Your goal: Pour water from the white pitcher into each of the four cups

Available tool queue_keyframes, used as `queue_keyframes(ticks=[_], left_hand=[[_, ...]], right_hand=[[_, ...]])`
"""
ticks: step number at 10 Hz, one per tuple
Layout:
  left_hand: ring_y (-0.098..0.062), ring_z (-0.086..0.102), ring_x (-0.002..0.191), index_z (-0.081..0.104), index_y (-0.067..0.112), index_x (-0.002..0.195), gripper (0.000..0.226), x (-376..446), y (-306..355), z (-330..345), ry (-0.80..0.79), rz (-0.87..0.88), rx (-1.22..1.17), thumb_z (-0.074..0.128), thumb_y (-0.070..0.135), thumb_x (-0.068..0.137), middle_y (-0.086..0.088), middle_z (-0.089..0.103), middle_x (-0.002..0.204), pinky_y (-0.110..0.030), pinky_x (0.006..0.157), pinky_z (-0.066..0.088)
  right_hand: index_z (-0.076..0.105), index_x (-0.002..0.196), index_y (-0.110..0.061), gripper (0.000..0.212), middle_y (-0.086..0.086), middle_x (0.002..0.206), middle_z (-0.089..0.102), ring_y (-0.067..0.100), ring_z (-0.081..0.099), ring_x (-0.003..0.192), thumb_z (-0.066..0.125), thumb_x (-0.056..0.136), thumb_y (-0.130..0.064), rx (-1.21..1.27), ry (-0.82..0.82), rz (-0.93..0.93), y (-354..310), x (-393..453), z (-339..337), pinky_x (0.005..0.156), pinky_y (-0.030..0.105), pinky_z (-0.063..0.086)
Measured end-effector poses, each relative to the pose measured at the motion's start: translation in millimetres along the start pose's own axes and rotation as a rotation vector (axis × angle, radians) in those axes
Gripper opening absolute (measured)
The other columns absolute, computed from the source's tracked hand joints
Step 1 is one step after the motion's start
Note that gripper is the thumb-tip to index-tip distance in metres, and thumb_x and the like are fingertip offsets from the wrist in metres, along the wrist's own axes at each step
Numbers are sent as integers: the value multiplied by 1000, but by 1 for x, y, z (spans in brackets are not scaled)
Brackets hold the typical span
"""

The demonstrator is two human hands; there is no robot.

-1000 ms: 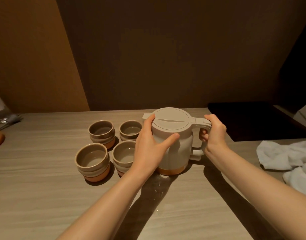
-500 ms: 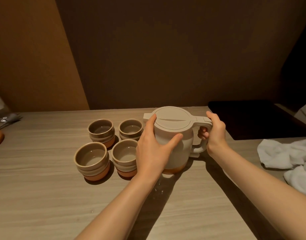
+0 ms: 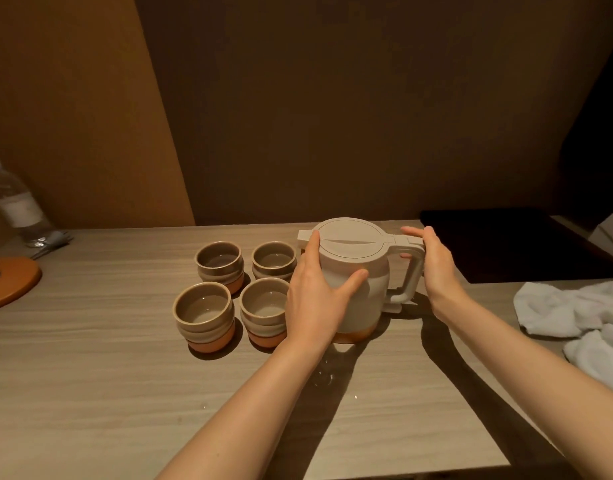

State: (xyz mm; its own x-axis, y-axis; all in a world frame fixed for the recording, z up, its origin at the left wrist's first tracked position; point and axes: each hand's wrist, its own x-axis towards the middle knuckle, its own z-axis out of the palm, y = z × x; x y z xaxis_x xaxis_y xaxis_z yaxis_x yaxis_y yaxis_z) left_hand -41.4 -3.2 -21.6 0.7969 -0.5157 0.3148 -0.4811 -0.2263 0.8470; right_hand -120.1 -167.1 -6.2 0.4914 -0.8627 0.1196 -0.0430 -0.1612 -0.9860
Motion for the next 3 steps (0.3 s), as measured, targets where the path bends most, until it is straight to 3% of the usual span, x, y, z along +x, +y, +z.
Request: queue_keyframes(ticks=[1,2,3], left_hand=[[-16,40,136,16,42,150,89,-6,0,-8,-53,-7,-10,72,43,80,13,42,149,-45,105,44],[-14,39,136,19,36,152,83,-17,-1,-22,-100,7,-37,69,31,86,11,42,149,-38,107,39],[-16,42,134,26,30,151,73,-30,6,-33,-122,-34,-26,65,31,89,6,47,146,-36,104,41]], right_hand=[[48,139,-19,39,-6,126,51,10,46,116,36,104,-34,-175,33,-71,-3,-14,-12,90,25,37],[44,141,-17,42,1,140,49,15,46,123,46,101,-29,-265,80,-118,-6,-38,-20,92,28,37],[43,140,-16,42,4,143,47,9,44,115,50,99,-25,-262,79,-144,-11,-65,-20,89,27,37]])
